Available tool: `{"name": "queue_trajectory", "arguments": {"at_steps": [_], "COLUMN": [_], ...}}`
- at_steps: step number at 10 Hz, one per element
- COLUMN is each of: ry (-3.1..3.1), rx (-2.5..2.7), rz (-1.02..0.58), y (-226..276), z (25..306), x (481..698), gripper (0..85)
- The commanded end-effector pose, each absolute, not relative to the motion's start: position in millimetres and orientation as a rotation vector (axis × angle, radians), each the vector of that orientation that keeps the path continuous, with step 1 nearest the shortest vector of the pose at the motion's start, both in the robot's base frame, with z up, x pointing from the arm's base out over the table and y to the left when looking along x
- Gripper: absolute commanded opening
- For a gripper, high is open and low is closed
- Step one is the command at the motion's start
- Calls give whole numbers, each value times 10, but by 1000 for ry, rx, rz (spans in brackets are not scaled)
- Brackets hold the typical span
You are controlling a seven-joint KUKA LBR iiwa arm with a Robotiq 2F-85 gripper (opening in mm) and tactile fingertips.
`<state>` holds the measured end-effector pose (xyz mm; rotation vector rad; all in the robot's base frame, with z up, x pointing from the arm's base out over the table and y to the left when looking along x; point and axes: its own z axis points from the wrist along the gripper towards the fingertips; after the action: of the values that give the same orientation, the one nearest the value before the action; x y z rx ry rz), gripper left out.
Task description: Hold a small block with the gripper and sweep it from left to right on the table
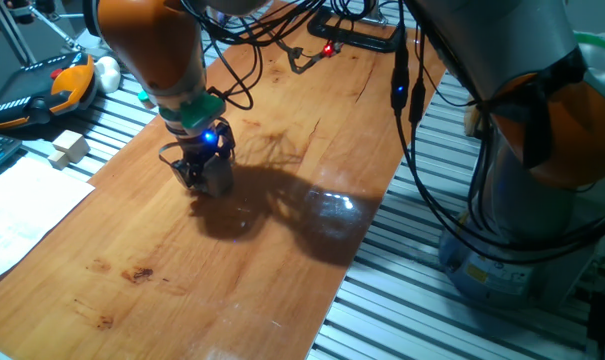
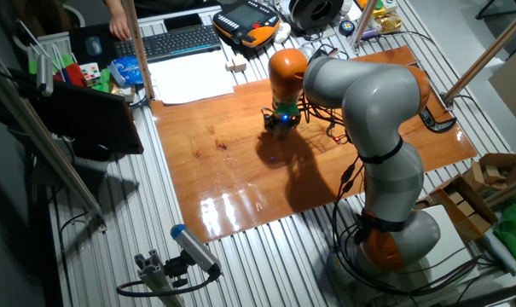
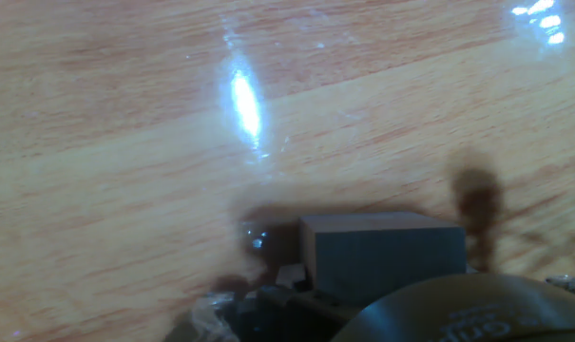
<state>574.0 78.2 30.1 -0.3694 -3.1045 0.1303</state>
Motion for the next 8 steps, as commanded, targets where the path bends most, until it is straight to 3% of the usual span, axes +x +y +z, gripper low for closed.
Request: {"name": "queue_trajectory", "arguments": {"at_steps": [1,8], "ry": [-3105,-3100], "rx": [-376,-434], "rz": [130,138], "y": [803,1031], "z": [298,297], "x": [5730,5637], "gripper": [660,653]}}
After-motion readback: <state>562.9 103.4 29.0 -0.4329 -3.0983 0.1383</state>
